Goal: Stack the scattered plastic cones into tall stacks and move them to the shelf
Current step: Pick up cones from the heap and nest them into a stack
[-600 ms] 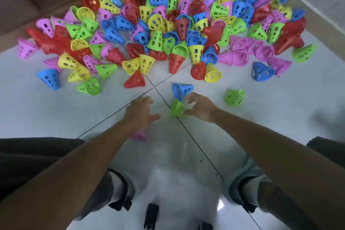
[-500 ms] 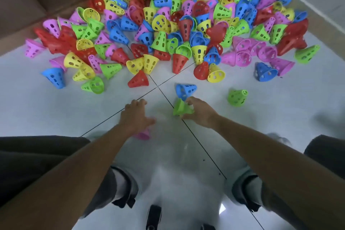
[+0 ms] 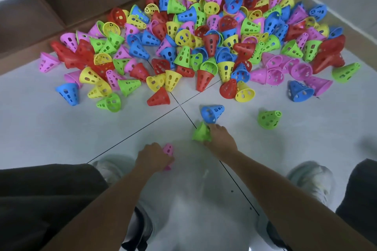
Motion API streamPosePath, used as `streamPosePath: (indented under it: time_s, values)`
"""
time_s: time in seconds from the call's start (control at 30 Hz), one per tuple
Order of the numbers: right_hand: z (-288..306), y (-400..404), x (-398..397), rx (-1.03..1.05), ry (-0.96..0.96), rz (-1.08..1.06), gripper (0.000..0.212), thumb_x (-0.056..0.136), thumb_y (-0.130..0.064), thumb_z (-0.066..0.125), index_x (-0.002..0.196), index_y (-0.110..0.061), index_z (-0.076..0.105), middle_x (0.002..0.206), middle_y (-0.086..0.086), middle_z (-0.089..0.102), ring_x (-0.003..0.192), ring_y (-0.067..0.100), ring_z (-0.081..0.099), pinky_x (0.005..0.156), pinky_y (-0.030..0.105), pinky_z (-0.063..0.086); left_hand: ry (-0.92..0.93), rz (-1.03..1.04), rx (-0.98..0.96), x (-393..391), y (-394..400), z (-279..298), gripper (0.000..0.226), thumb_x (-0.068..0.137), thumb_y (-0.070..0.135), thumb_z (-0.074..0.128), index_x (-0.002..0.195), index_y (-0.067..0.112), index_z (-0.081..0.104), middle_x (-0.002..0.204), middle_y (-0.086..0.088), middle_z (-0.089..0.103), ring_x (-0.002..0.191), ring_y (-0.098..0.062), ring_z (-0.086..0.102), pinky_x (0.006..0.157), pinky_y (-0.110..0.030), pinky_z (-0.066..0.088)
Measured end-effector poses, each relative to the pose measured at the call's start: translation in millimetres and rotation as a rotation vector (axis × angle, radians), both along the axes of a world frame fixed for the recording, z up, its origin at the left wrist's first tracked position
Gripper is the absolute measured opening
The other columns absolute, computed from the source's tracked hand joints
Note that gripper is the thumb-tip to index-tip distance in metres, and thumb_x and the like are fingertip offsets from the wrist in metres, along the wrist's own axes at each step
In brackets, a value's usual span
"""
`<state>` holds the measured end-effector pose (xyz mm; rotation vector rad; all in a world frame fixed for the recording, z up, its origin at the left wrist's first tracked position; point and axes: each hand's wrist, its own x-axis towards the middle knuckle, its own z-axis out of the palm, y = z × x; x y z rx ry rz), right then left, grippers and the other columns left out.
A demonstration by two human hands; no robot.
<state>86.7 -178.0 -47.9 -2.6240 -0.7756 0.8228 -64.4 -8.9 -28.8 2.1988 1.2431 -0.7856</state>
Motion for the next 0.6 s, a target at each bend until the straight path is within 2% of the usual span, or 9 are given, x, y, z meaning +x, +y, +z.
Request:
streamPosePath:
  time_s: [0.13, 0.2, 0.3, 0.37, 0.47, 0.53, 0.6]
  values:
    - [3.0, -3.2, 9.8, 0.044, 0.017, -0.050, 0.048, 0.088, -0.035, 0.068, 0.126, -0.012, 0.048, 0.115, 0.005, 0.054, 0.109, 0.026, 0.051, 0.085, 0.041, 0.049, -0.073, 0.031, -0.047, 8.6, -1.2, -7.8, 0.058, 0.070, 0.051, 0.080, 0.106, 0.011, 0.056, 0.109, -0.010, 0.063, 0.103, -0.030, 0.064, 0.076, -0.029, 0.046]
    - [6.0, -8.0, 12.6, 0.069, 0.023, -0.063, 0.048, 0.088, -0.034, 0.068, 0.126, -0.013, 0.048, 0.114, 0.005, 0.054, 0.108, 0.025, 0.051, 0.085, 0.040, 0.049, -0.141, 0.059, -0.063, 15.7, -3.9, -8.0, 0.057, 0.073, 0.049, 0.080, 0.108, 0.010, 0.057, 0.108, -0.010, 0.064, 0.100, -0.029, 0.063, 0.074, -0.030, 0.045]
    - [12.6, -16.7, 15.9, 0.116, 0.030, -0.077, 0.049, 0.087, -0.033, 0.071, 0.127, -0.015, 0.050, 0.111, 0.004, 0.055, 0.105, 0.025, 0.053, 0.083, 0.039, 0.048, -0.301, 0.135, -0.102, 29.8, -10.1, -2.3, 0.038, 0.075, 0.039, 0.081, 0.092, 0.013, 0.060, 0.091, -0.005, 0.065, 0.078, -0.022, 0.060, 0.063, -0.029, 0.043]
    - [18.9, -22.5, 18.6, 0.147, 0.024, -0.078, 0.050, 0.087, -0.034, 0.072, 0.129, -0.017, 0.051, 0.111, 0.004, 0.054, 0.104, 0.025, 0.054, 0.084, 0.039, 0.048, -0.415, 0.193, -0.133, 37.5, -13.1, -0.1, 0.037, 0.070, 0.038, 0.084, 0.086, 0.013, 0.062, 0.084, -0.004, 0.067, 0.070, -0.019, 0.063, 0.061, -0.031, 0.050]
    - [28.6, -31.2, 23.4, 0.181, 0.011, -0.094, 0.049, 0.088, -0.038, 0.071, 0.130, -0.019, 0.054, 0.109, 0.004, 0.054, 0.101, 0.027, 0.057, 0.082, 0.037, 0.048, -0.522, 0.213, -0.134, 41.7, -13.4, -9.8, 0.053, 0.052, 0.053, 0.076, 0.086, 0.015, 0.061, 0.085, -0.005, 0.067, 0.073, -0.020, 0.067, 0.069, -0.041, 0.059]
    - [33.6, -37.3, 25.2, 0.181, 0.008, -0.099, 0.051, 0.089, -0.042, 0.069, 0.132, -0.020, 0.055, 0.108, 0.004, 0.054, 0.100, 0.027, 0.058, 0.082, 0.036, 0.047, -0.537, 0.151, -0.120, 43.4, -13.0, -15.1, 0.052, 0.053, 0.048, 0.078, 0.088, 0.016, 0.057, 0.092, -0.005, 0.063, 0.080, -0.021, 0.065, 0.074, -0.042, 0.057]
    - [39.0, -40.7, 24.8, 0.169, 0.001, -0.095, 0.053, 0.090, -0.044, 0.069, 0.134, -0.018, 0.055, 0.110, 0.005, 0.056, 0.102, 0.027, 0.058, 0.084, 0.036, 0.047, -0.510, 0.019, -0.077, 45.4, -9.1, -16.5, 0.047, 0.060, 0.034, 0.084, 0.093, 0.015, 0.056, 0.097, -0.004, 0.060, 0.088, -0.024, 0.063, 0.078, -0.040, 0.054]
